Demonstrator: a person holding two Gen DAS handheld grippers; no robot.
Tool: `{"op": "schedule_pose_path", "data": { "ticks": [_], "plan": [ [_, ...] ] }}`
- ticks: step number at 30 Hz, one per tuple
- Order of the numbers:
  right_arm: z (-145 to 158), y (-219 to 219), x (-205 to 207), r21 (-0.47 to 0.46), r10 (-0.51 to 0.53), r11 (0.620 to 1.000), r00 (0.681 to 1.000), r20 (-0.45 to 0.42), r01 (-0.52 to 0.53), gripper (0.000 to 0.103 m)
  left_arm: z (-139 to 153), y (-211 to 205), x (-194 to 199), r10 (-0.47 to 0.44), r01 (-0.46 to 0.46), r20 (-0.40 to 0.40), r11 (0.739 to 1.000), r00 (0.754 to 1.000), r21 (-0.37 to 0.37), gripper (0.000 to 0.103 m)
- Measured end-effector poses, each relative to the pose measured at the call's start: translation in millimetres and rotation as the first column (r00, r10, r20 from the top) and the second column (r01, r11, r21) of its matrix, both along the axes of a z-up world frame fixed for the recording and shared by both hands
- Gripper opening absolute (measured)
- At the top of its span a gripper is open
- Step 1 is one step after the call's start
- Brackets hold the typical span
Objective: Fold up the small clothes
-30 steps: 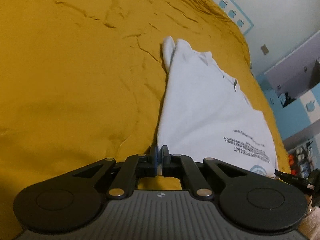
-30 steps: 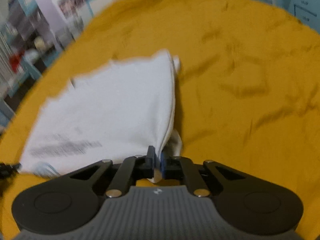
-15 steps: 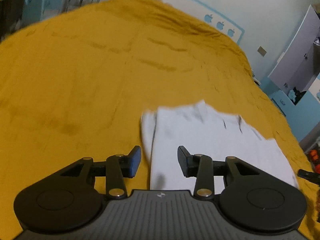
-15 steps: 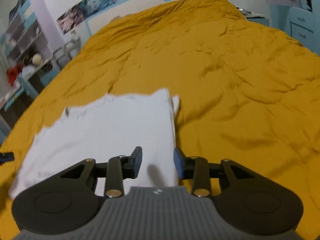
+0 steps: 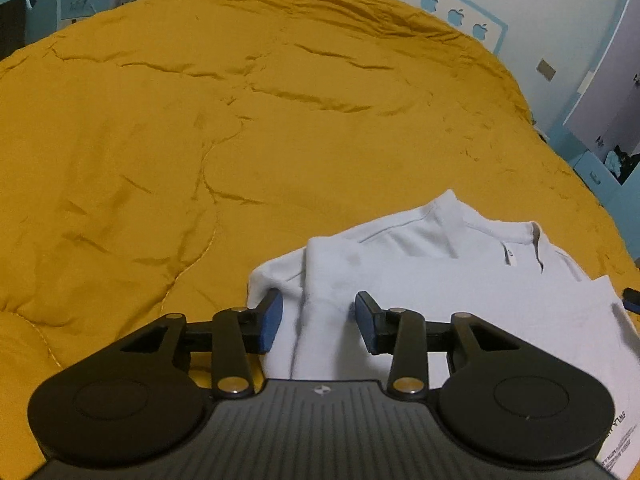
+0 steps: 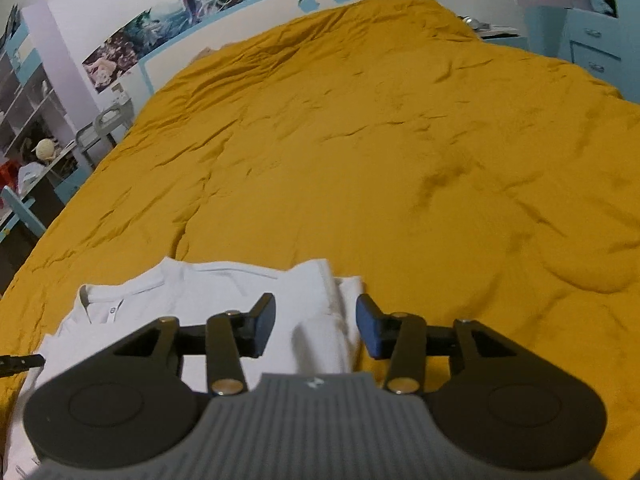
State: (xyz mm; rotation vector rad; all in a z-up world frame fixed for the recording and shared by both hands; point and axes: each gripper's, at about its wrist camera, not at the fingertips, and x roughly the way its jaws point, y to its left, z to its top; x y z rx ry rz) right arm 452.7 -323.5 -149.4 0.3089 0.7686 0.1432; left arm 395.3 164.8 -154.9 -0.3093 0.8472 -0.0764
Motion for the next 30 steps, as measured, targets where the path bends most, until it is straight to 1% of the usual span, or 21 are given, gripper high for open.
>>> {"op": "schedule_pose_path", "data": {
  "ticks": [1, 2, 3, 5, 6, 7, 8, 9, 10, 11, 15, 17, 18, 20, 21, 23, 25, 26, 27, 29, 30],
  "plan": [
    [-2, 5, 3, -0.02, 0.003, 1.0, 1.0, -0.007, -0.003, 0.046, 0, 0, -1, -0.001, 0.001, 0.001, 1.0, 1.0, -0.005, 0.047],
    [-5, 10, 7, -0.046, 0.001, 0.999, 1.0, -0.019, -0.002, 0.048, 1, 1, -1, 0.004, -0.004, -0.001, 1.0, 1.0, -0.007, 0.055],
    [-8, 14, 10, -0.06, 0.003, 0.998, 1.0, -0.021, -0.004, 0.048, 1, 1, -2, 0.005, -0.005, 0.0, 1.0, 1.0, -0.012, 0.06],
    [-12, 21, 10, -0.062, 0.021, 0.998, 0.999, -0.028, -0.023, 0.047, 1, 0, 0, -0.005, 0.005, 0.001, 1.0, 1.0, -0.016, 0.06],
    [-13, 25, 10, -0.086, 0.018, 0.996, 1.0, -0.021, -0.02, 0.037, 1, -1, 0, -0.021, 0.021, 0.0, 1.0, 1.0, -0.017, 0.059],
    [-15, 27, 9, -0.109, 0.023, 0.994, 1.0, -0.018, -0.025, 0.014, 0, -2, 5, -0.043, 0.043, -0.001, 0.999, 0.999, -0.015, 0.052],
    [-16, 29, 10, -0.122, 0.042, 0.992, 0.999, -0.022, -0.044, 0.009, 0, -4, 5, -0.055, 0.055, 0.005, 0.998, 0.998, -0.001, 0.039],
    [-17, 31, 10, -0.135, 0.044, 0.99, 0.999, -0.017, -0.046, 0.009, 1, -7, 4, -0.067, 0.066, 0.021, 0.997, 0.998, 0.029, 0.02],
    [-17, 32, 10, -0.139, 0.044, 0.989, 0.999, -0.015, -0.046, 0.009, 3, -10, 3, -0.078, 0.076, 0.037, 0.996, 0.996, 0.053, 0.011],
    [-17, 33, 9, -0.141, 0.044, 0.989, 0.999, -0.01, -0.045, 0.009, 5, -11, 1, -0.091, 0.086, 0.063, 0.994, 0.994, 0.071, 0.01],
    [-11, 32, 7, -0.128, 0.043, 0.991, 0.999, 0.023, -0.04, 0.008, 22, -12, -18, -0.098, 0.073, 0.191, 0.988, 0.977, 0.134, 0.009],
    [-8, 33, 6, -0.116, 0.046, 0.992, 0.998, 0.039, -0.042, 0.007, 31, -3, -22, -0.058, 0.034, 0.229, 0.994, 0.972, 0.107, 0.009],
    [-8, 34, 6, -0.113, 0.049, 0.993, 0.998, 0.043, -0.044, 0.007, 29, 3, -17, -0.033, 0.016, 0.211, 0.996, 0.977, 0.084, 0.009],
    [-12, 39, 9, -0.138, 0.053, 0.989, 0.998, 0.028, -0.049, 0.007, 15, 12, -5, 0.01, -0.017, 0.134, 0.999, 0.991, 0.047, 0.009],
    [-16, 43, 11, -0.164, 0.049, 0.985, 0.999, 0.016, -0.045, 0.007, 8, 12, -2, 0.019, -0.026, 0.107, 0.997, 0.994, 0.067, 0.01],
    [-19, 49, 15, -0.19, 0.04, 0.981, 0.999, 0.011, -0.038, 0.007, -2, 5, 2, -0.011, -0.004, 0.102, 0.989, 0.995, 0.15, 0.01],
    [-19, 50, 18, -0.187, 0.03, 0.982, 1.0, 0.007, -0.028, 0.009, -6, -7, 7, -0.051, 0.028, 0.092, 0.971, 0.994, 0.237, 0.013],
    [-20, 49, 22, -0.188, 0.029, 0.982, 0.999, -0.021, -0.032, 0.013, -6, -8, 8, -0.052, 0.029, 0.084, 0.966, 0.995, 0.256, 0.018],
    [-19, 49, 23, -0.204, 0.022, 0.979, 0.999, -0.04, -0.03, 0.02, -3, -8, 9, -0.046, 0.023, 0.081, 0.966, 0.996, 0.258, 0.019],
    [-9, 44, 14, -0.222, 0.014, 0.975, 1.0, -0.003, -0.014, 0.027, 8, -2, 5, -0.018, -0.002, 0.088, 0.973, 0.996, 0.229, 0.02],
    [0, 38, 3, -0.198, 0.017, 0.98, 1.0, 0.019, -0.013, 0.032, 17, 3, -1, 0.002, -0.024, 0.1, 0.975, 0.995, 0.22, 0.02]
  ]
}}
